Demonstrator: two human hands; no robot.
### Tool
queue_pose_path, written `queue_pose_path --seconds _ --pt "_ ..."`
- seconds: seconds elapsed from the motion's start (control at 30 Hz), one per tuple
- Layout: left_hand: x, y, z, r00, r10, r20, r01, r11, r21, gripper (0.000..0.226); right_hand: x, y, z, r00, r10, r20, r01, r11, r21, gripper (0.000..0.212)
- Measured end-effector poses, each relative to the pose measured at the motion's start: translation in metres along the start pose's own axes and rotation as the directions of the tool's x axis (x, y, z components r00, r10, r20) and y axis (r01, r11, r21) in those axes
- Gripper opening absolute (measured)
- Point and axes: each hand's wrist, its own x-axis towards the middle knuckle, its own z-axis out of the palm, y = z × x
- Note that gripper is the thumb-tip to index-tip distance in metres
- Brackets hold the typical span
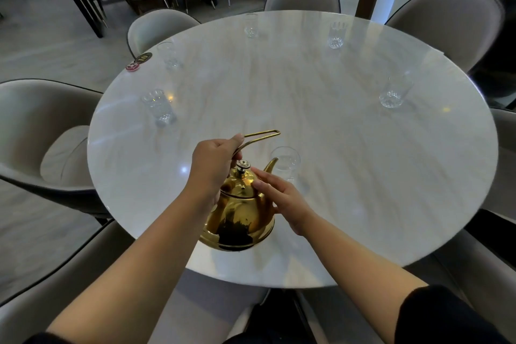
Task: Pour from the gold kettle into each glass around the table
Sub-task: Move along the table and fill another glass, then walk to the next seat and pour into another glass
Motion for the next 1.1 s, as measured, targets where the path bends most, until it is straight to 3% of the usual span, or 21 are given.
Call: queue_pose_path --seconds 0.5,0.7,1.1 --pt "-0.054 -0.042 -0.003 0.993 0.034 -0.115 -0.075 0.923 -0.378 0.058 -0.030 0.001 -0.016 0.984 -0.174 -0.026 0.163 0.957 -0.239 0.049" --pt "-0.100 -0.043 0.000 0.991 0.043 -0.126 -0.094 0.900 -0.426 0.047 -0.073 0.006 -0.014 0.964 -0.262 -0.039 0.240 0.928 -0.286 0.048" --pt "-0.192 -0.059 -0.014 0.993 0.105 0.049 -0.073 0.893 -0.444 0.061 -0.181 0.042 0.012 0.924 -0.343 -0.170 0.278 0.906 -0.319 0.052"
